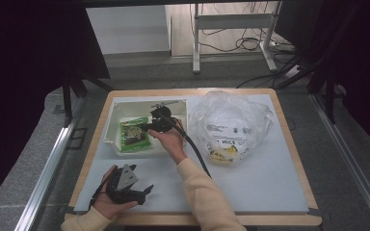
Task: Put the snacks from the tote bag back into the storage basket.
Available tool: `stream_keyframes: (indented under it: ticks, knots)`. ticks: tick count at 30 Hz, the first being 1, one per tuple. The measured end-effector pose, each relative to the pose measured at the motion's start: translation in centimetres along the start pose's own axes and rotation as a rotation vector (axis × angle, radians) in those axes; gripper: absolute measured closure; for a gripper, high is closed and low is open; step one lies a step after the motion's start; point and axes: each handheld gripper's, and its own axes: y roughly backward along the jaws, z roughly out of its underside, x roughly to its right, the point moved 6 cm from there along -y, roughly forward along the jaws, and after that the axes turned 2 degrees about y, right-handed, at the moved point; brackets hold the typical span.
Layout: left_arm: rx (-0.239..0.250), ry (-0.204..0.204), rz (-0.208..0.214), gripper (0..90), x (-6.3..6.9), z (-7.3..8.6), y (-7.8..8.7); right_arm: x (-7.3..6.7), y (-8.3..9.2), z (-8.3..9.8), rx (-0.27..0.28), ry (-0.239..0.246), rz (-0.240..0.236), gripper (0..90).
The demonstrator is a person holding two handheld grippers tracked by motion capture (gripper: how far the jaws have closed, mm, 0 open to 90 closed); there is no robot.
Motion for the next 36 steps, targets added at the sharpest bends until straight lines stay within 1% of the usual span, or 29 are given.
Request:
stream_keyframes:
  ticks: [1,2,5,6,7,11,13,15,16,17,18,19,21,23,24,26,27,28,31,33,34,35,36]
  knots:
    - [0.0,0.0,0.0,9.9,0.0,0.0,0.0,0.0,0.2,0.0,0.006,0.025,0.009,46.8]
    - [0.0,0.0,0.0,9.9,0.0,0.0,0.0,-0.1,0.4,0.0,0.012,0.046,0.008,46.4]
    - [-0.001,0.0,-0.001,9.9,0.0,0.0,0.0,-0.4,1.3,-0.3,0.026,0.078,0.0,45.3]
    - [-0.001,0.002,-0.001,9.9,0.0,0.0,0.0,-0.6,1.8,-0.4,0.026,0.084,-0.002,44.0]
    - [0.0,0.003,-0.002,9.9,0.0,0.0,0.0,-0.6,1.8,-0.4,0.026,0.084,-0.002,44.0]
    - [0.003,0.006,-0.005,9.9,-0.1,0.0,0.1,-1.1,3.4,-0.5,0.04,0.125,-0.019,42.2]
    - [0.001,0.004,-0.008,9.9,-0.1,0.1,0.1,-1.2,4.5,-0.5,0.052,0.14,-0.028,40.3]
    - [0.003,0.003,-0.008,9.9,-0.1,0.1,0.1,-1.2,5.5,-0.3,0.054,0.135,-0.031,37.8]
    - [0.001,-0.001,-0.008,9.9,-0.2,0.1,0.1,-1.1,6.8,0.0,0.062,0.147,-0.032,37.5]
    - [0.001,0.0,-0.009,9.9,-0.2,0.1,0.1,-1.1,6.8,0.0,0.062,0.147,-0.032,37.5]
    - [0.002,0.001,-0.01,9.9,-0.2,0.1,0.1,-1.1,8.3,0.4,0.066,0.161,-0.031,36.9]
    - [0.002,0.002,-0.011,9.9,-0.3,0.1,0.1,-1.1,8.3,0.4,0.066,0.161,-0.031,36.9]
    - [0.003,0.006,-0.013,9.9,-0.3,0.1,0.1,-1.0,9.7,0.8,0.081,0.173,-0.029,36.8]
    - [0.001,0.004,-0.017,9.9,-0.3,0.1,0.1,-0.9,11.0,1.5,0.087,0.164,-0.041,36.3]
    - [-0.001,0.003,-0.017,9.9,-0.4,0.1,0.1,-0.8,11.7,1.9,0.085,0.171,-0.035,36.3]
    - [-0.003,0.004,-0.02,9.8,-0.4,0.1,0.1,-0.4,13.0,2.7,0.081,0.181,-0.005,36.2]
    - [-0.003,0.003,-0.021,9.8,-0.4,0.1,0.0,-0.2,13.9,3.3,0.09,0.181,0.0,36.2]
    - [-0.003,0.007,-0.022,9.8,-0.4,0.2,0.0,0.0,14.4,3.7,0.095,0.179,0.002,36.2]
    - [-0.013,0.0,-0.026,9.8,-0.5,0.2,-0.2,0.8,16.4,5.3,0.097,0.175,0.019,36.3]
    - [-0.012,0.008,-0.028,9.7,-0.4,0.2,-0.3,1.4,17.4,6.6,0.09,0.162,0.027,36.3]
    - [-0.015,0.008,-0.031,9.8,-0.5,0.3,-0.3,2.2,18.3,7.8,0.065,0.148,0.037,36.3]
    - [-0.02,0.01,-0.031,9.8,-0.5,0.3,-0.4,2.2,18.3,7.8,0.065,0.148,0.037,36.3]
    - [-0.022,0.012,-0.033,9.7,-0.5,0.4,-0.4,2.5,18.7,8.3,0.065,0.145,0.044,36.4]
